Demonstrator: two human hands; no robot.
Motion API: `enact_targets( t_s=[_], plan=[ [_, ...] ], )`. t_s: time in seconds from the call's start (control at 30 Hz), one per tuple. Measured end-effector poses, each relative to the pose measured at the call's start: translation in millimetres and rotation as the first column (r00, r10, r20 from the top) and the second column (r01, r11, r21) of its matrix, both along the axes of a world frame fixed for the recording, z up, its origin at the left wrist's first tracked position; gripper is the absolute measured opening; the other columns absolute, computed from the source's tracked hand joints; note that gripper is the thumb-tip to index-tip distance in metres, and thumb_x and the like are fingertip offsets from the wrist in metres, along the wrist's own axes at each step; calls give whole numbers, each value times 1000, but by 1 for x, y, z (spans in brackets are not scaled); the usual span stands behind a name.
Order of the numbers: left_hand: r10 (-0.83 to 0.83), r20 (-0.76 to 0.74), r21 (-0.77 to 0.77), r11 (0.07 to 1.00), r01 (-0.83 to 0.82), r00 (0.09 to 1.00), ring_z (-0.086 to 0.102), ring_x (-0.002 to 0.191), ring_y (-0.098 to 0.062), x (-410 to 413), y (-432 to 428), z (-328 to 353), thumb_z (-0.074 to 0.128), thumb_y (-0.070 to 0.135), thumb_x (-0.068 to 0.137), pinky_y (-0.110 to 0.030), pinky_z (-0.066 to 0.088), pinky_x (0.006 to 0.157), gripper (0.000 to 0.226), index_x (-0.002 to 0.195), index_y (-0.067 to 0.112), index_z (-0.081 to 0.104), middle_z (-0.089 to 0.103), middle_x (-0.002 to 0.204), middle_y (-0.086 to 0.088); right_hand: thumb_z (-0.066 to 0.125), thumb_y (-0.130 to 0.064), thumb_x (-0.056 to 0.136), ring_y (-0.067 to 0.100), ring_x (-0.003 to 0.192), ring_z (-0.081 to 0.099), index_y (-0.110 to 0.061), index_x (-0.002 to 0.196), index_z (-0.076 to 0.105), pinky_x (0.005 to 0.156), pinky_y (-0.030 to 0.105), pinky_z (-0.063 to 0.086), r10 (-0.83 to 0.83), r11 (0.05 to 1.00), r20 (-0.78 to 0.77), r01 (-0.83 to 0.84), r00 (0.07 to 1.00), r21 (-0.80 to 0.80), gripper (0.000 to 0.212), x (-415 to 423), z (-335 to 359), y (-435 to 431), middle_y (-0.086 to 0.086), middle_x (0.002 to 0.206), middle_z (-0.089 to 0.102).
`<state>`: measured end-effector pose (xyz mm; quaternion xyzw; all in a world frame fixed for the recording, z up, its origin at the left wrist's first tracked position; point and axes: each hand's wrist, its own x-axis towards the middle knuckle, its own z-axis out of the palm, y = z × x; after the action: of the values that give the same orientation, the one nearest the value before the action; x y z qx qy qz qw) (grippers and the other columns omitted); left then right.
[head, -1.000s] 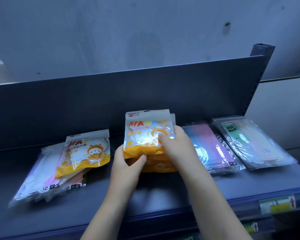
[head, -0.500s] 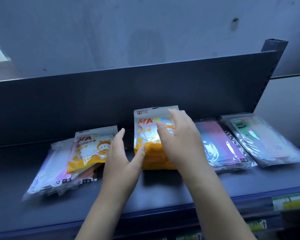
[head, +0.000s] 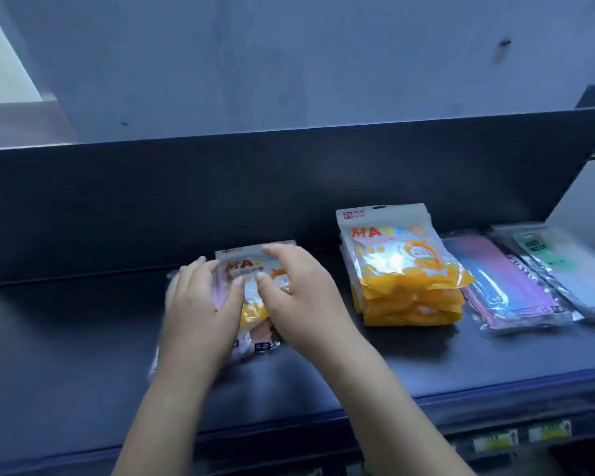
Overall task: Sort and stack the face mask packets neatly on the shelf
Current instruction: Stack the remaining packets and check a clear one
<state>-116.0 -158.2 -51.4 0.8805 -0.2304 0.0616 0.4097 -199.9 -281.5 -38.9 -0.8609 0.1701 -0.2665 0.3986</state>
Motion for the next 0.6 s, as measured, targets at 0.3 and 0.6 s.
enact_targets(
  t_s=[0.3,0.6],
  plan=[
    [-238,-233,248,923,294,943,15,155,-21,65,86,-24,60,48,96,-33,15,123,65,155,28,40,27,167,8,50,-57,88,31,138,41,-19,138,49,110,52,36,-336,938,-512,230,790,-260,62,66,-37,58,5,145,49],
    [-184,-503,-258,965,56,845,65,106,-10,86,116,-28,81,8,76,-35,56,92,64,126,34,54,64,124,9,56,-67,87,25,128,51,-33,131,58,115,54,26,-464,885,-390,396,795,-245,55,75,-31,114,-8,131,57]
  ],
)
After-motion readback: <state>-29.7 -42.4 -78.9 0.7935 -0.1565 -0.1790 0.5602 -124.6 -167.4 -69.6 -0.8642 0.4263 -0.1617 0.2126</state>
